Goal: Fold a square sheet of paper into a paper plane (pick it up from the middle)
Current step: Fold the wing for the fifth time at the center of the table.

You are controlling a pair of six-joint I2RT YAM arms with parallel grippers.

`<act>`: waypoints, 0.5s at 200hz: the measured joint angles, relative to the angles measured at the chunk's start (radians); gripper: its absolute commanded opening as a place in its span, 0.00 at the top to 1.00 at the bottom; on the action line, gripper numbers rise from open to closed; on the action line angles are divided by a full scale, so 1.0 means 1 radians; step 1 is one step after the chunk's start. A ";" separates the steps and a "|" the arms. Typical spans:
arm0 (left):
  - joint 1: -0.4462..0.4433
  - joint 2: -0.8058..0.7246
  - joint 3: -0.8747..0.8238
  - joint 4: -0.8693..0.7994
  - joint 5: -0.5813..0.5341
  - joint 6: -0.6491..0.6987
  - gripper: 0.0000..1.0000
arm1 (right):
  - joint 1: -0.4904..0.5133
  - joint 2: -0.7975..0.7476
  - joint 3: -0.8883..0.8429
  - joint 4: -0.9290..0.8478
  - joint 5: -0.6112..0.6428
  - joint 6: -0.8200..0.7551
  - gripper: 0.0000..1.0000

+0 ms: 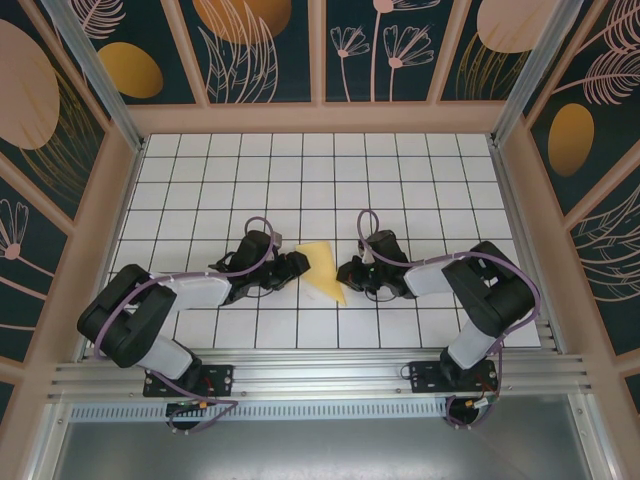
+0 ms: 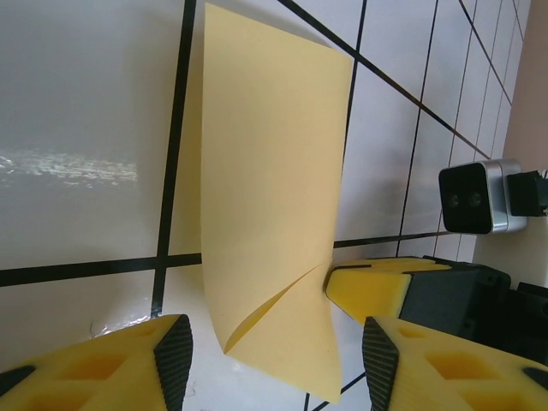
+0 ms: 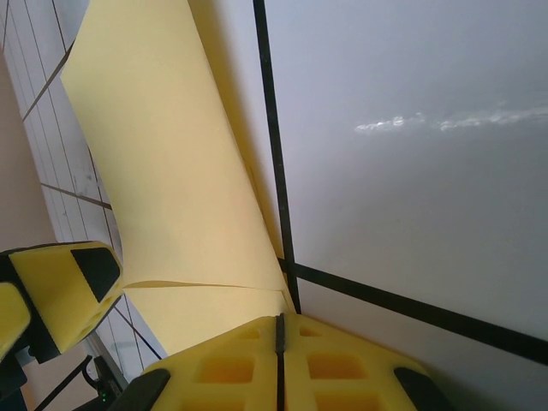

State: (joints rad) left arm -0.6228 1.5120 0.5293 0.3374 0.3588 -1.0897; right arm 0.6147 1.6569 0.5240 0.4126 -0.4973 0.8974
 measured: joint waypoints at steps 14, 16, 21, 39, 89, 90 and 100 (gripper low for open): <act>0.000 0.000 0.000 0.000 0.000 -0.005 0.42 | 0.000 0.001 0.000 0.000 0.000 0.000 0.90; 0.000 0.000 0.000 0.000 0.000 -0.005 0.42 | 0.000 0.001 0.000 0.000 0.000 0.000 0.90; 0.000 0.000 0.000 0.000 0.000 -0.006 0.42 | 0.000 0.001 0.000 0.000 0.000 0.000 0.90; 0.000 0.000 -0.002 0.001 0.000 -0.012 0.42 | -0.001 0.001 0.000 -0.001 0.000 0.000 0.90; 0.000 0.020 -0.003 0.004 0.000 -0.015 0.42 | -0.001 0.003 0.000 0.000 0.000 0.003 0.90; 0.000 0.021 -0.003 0.004 0.001 -0.015 0.43 | -0.001 0.003 0.000 0.000 -0.001 0.003 0.90; 0.000 0.023 -0.003 0.004 0.001 -0.015 0.43 | -0.001 0.005 0.001 0.000 -0.002 0.003 0.90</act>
State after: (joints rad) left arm -0.6228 1.5349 0.5266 0.3416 0.3599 -1.1049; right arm 0.6140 1.6619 0.5251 0.4129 -0.4992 0.9009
